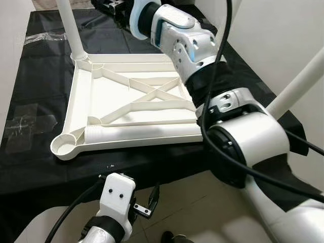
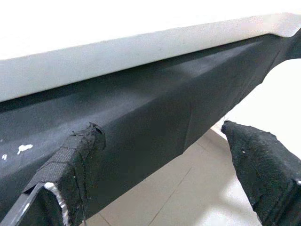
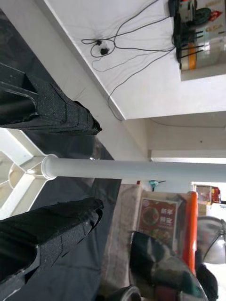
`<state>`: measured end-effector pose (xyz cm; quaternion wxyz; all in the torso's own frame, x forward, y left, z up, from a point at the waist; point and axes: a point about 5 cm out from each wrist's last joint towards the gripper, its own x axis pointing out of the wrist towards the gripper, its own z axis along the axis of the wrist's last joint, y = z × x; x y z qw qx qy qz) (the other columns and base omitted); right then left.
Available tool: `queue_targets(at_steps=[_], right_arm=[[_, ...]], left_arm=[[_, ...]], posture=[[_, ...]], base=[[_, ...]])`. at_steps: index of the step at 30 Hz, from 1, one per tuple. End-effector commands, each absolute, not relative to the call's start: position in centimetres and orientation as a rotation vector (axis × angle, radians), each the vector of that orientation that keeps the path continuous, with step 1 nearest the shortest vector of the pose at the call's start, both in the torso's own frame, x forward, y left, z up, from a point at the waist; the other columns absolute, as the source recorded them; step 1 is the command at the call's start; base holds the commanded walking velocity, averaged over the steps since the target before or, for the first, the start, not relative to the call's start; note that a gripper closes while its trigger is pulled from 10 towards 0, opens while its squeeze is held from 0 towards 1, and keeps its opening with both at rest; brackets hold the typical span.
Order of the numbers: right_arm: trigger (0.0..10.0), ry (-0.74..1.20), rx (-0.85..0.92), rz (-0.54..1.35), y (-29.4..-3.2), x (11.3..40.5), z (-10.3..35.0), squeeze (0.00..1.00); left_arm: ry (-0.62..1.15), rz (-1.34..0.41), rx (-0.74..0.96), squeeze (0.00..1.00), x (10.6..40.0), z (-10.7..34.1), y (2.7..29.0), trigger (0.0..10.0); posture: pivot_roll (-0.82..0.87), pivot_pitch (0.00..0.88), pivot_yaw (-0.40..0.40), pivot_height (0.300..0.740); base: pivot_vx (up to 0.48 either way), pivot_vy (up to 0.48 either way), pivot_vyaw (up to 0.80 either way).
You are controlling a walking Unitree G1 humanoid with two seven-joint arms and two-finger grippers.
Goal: Building children table
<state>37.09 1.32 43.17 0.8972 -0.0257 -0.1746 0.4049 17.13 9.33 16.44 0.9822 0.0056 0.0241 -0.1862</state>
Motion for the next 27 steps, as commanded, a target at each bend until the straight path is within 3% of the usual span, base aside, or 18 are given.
queue_targets(at_steps=[1,4,9,16,18,27], right_arm=[[10.0,-0.374,-0.114,0.829,1.4,37.0,43.3,0.0],[10.0,-0.384,-0.209,0.819,2.0,37.0,42.4,0.0],[10.0,-0.276,-0.15,0.796,1.5,38.5,38.2,0.0],[10.0,-0.268,-0.161,0.706,0.1,39.1,34.4,0.0],[10.0,-0.272,-0.091,0.622,-0.9,39.3,33.1,0.0],[10.0,-0.303,0.025,0.648,-3.1,38.4,29.2,0.0]], left_arm=[[0.084,-0.384,0.023,0.0,16.8,15.9,9.2,10.0],[0.085,-0.38,0.022,0.0,16.8,15.9,9.3,10.0],[0.081,-0.383,0.032,0.0,16.9,15.7,9.1,10.0],[0.078,-0.348,0.047,0.0,17.1,15.4,9.5,10.0],[0.073,-0.337,0.055,0.0,17.4,15.3,9.6,10.0],[0.049,-0.275,0.08,0.0,18.5,15.0,10.2,10.0]], posture=[[0.18,0.267,-0.128,0.74],[0.17,0.263,-0.114,0.74],[0.19,0.242,-0.141,0.74],[0.21,0.198,-0.144,0.74],[0.21,0.177,-0.143,0.74],[0.21,0.116,-0.141,0.74]], base=[[0.0,0.0,0.0],[0.0,0.0,0.0],[0.0,0.0,0.0],[0.0,0.0,0.0],[0.0,0.0,0.0],[0.0,0.0,0.0]])
